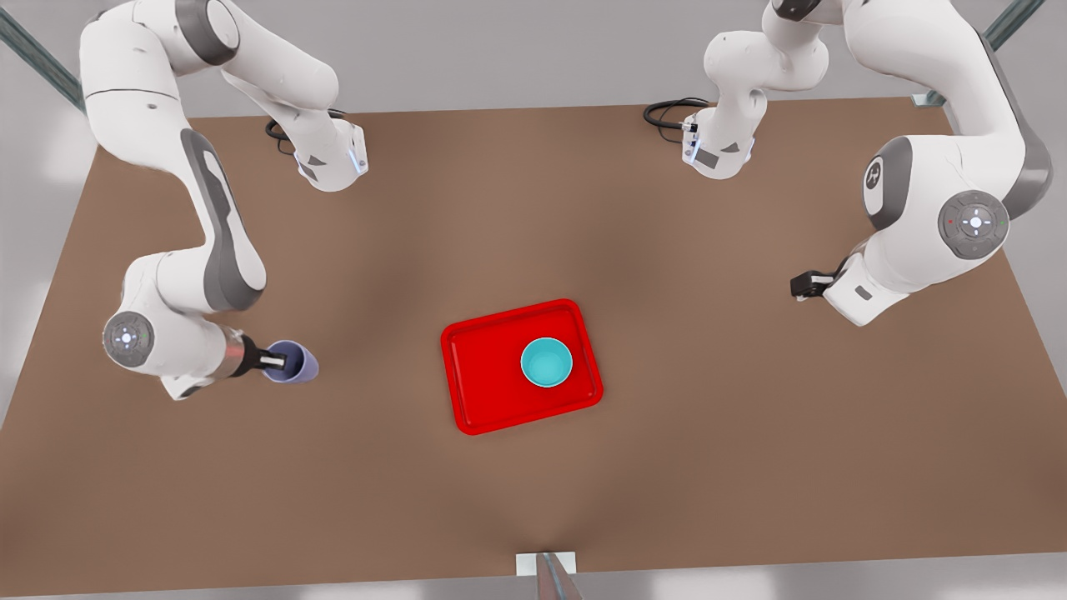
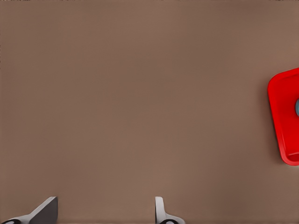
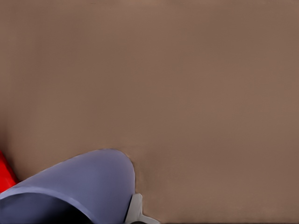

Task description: Place the bowl on the tray with the left arm and the cup on the tray with the right arm

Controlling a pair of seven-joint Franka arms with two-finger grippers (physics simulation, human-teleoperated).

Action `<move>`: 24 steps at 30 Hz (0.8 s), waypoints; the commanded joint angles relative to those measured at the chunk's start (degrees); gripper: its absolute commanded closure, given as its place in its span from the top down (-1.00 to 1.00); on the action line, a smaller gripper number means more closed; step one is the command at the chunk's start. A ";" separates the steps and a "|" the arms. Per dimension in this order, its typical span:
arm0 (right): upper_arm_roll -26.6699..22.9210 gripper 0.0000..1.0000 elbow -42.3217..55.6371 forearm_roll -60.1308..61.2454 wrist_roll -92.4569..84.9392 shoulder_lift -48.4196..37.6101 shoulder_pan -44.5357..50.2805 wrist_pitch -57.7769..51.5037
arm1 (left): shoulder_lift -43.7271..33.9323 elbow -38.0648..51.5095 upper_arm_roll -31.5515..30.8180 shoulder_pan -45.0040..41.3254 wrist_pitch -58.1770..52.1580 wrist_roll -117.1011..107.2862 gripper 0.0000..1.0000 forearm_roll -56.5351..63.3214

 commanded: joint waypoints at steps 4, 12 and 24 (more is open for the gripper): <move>4.15 -0.57 4.13 -0.58 9.65 2.23 7.07 0.33 | 0.00 0.00 0.00 0.00 -0.09 0.00 1.00 0.00; 3.09 -0.57 11.96 -5.07 31.97 14.45 20.34 6.65 | 0.00 0.00 -0.09 0.00 0.00 0.00 1.00 0.00; -1.39 -0.57 16.18 -4.89 34.52 21.66 28.08 9.82 | 0.08 -0.79 -0.09 0.08 0.00 0.00 1.00 0.00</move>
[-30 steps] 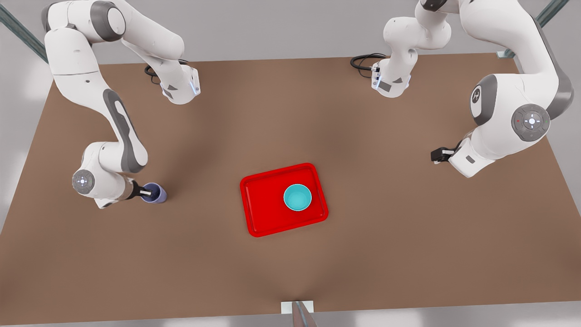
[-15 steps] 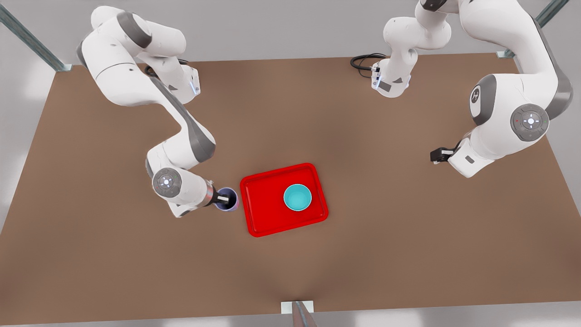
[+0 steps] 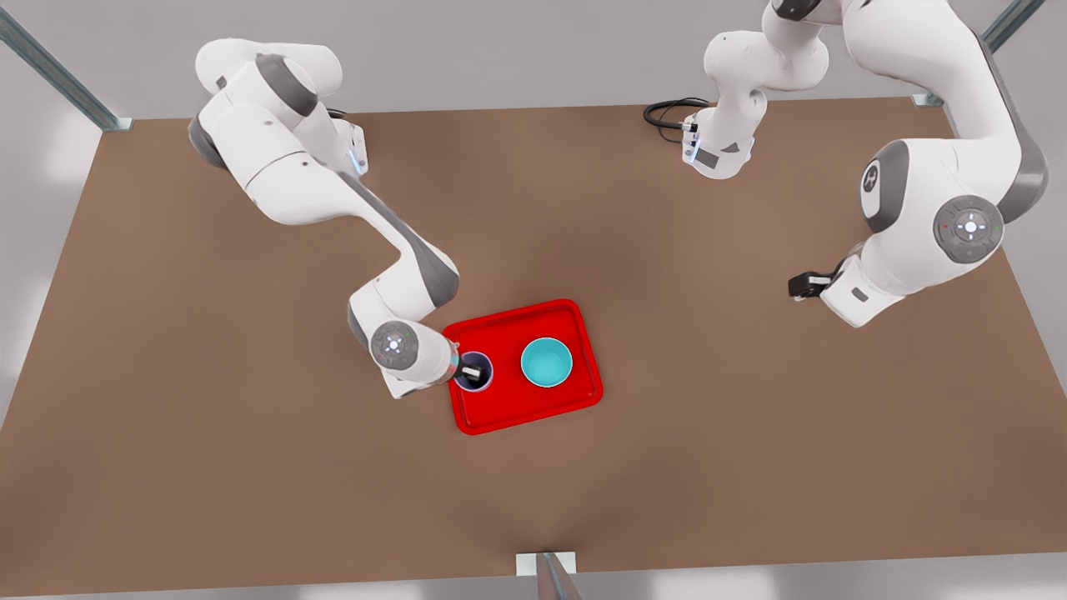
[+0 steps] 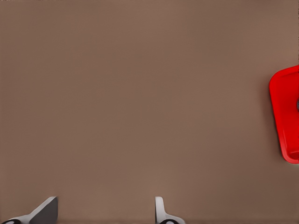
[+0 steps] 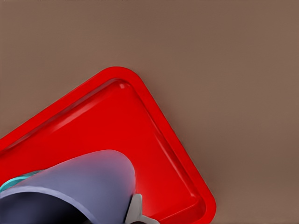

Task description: Place the bowl on the tray with the left arm and the cup on the tray with the right arm

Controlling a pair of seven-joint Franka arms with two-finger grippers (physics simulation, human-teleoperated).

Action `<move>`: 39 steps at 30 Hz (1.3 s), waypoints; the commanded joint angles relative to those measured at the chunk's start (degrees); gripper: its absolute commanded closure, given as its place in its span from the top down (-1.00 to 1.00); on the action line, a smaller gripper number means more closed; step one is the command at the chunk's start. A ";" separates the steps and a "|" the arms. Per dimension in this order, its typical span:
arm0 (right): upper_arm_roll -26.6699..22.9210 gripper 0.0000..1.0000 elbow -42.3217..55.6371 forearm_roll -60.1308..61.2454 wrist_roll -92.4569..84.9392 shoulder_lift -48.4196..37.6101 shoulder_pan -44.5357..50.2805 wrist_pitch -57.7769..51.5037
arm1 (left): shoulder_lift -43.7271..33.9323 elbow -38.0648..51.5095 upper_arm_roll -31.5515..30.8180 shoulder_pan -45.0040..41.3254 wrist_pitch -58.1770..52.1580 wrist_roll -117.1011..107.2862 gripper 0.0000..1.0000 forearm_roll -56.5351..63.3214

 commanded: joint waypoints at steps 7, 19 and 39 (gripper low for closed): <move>-0.07 -0.57 -0.27 -0.48 0.03 3.21 0.09 3.04 | 0.00 -0.35 -0.02 0.04 0.09 0.00 1.00 0.00; -0.07 1.00 -0.27 -0.30 -0.23 3.65 0.09 4.09 | 0.00 -0.71 0.07 0.04 0.18 0.00 1.00 0.00; -24.84 1.00 -11.31 7.50 -55.43 -41.41 -10.63 -24.11 | -0.97 2.55 0.42 0.83 1.06 0.00 1.00 0.17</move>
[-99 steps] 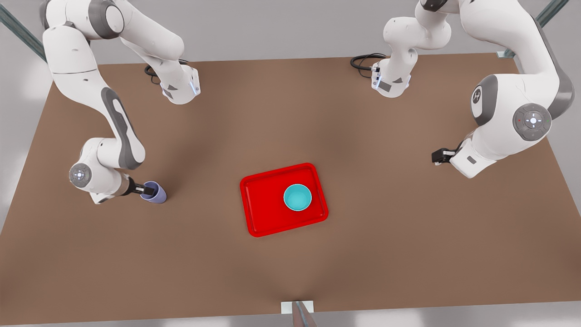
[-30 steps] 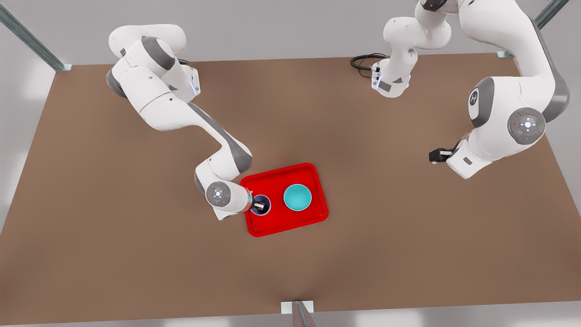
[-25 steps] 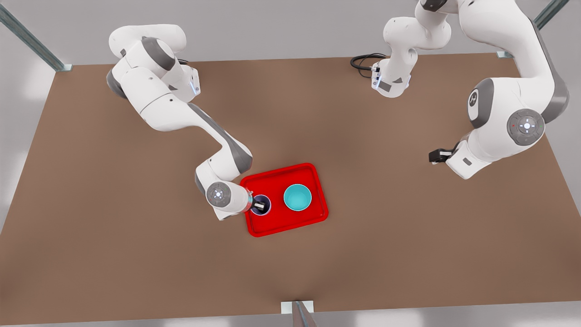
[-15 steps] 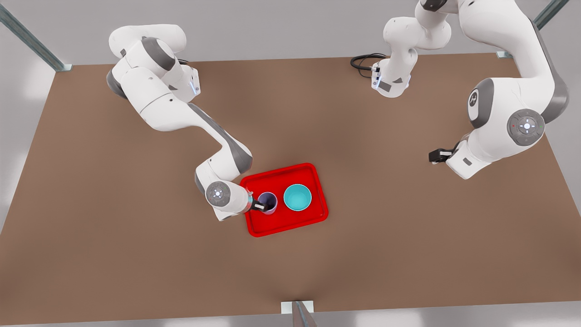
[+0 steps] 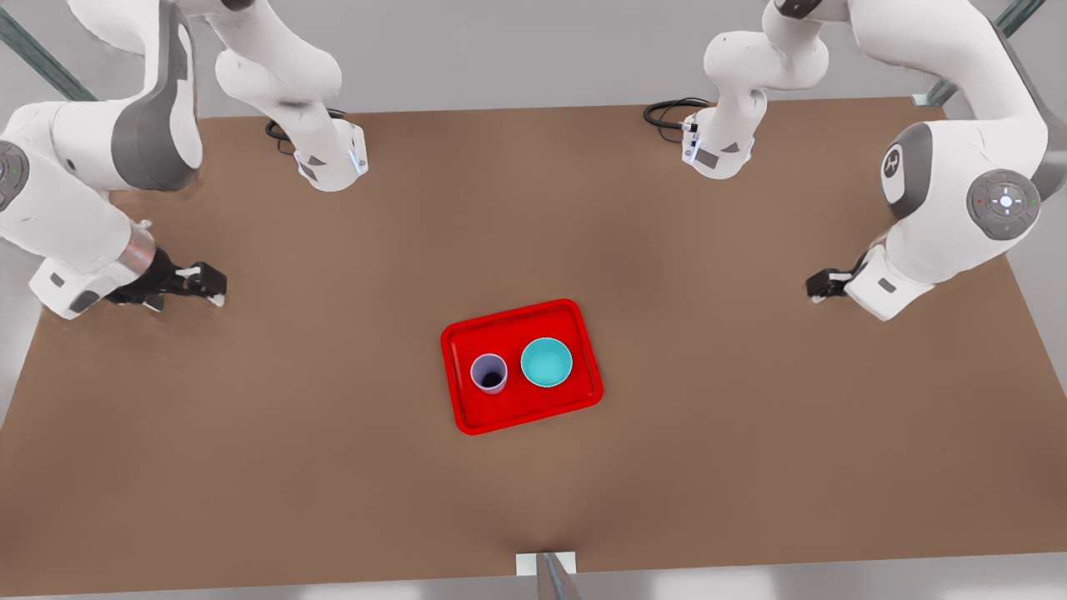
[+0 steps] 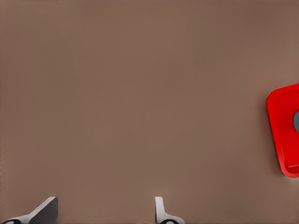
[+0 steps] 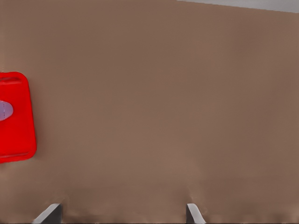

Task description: Place the bowl on the tray with the left arm and the cup on the tray with the right arm

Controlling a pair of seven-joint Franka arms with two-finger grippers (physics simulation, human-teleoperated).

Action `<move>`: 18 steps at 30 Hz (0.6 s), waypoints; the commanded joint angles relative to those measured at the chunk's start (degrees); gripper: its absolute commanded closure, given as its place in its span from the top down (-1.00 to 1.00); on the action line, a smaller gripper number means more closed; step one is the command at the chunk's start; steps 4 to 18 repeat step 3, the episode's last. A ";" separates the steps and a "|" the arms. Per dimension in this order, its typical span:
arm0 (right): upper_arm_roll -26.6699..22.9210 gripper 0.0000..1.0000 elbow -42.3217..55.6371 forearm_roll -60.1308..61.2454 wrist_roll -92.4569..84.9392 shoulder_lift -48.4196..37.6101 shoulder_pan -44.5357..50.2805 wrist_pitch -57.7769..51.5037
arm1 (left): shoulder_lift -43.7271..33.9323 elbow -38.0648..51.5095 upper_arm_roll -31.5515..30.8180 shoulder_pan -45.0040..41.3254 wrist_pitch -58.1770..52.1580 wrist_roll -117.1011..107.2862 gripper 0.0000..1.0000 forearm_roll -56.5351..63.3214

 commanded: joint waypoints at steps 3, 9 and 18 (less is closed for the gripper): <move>0.10 1.00 4.02 0.89 0.71 0.43 0.57 -2.97 | 0.07 0.00 -0.09 -0.18 -0.09 0.00 1.00 0.06; 0.10 1.00 4.02 0.89 0.71 0.43 0.57 -2.97 | 0.07 0.00 -0.09 -0.18 -0.09 0.00 1.00 0.06; 0.10 1.00 4.02 0.89 0.71 0.43 0.57 -2.97 | 0.07 0.00 -0.09 -0.18 -0.09 0.00 1.00 0.06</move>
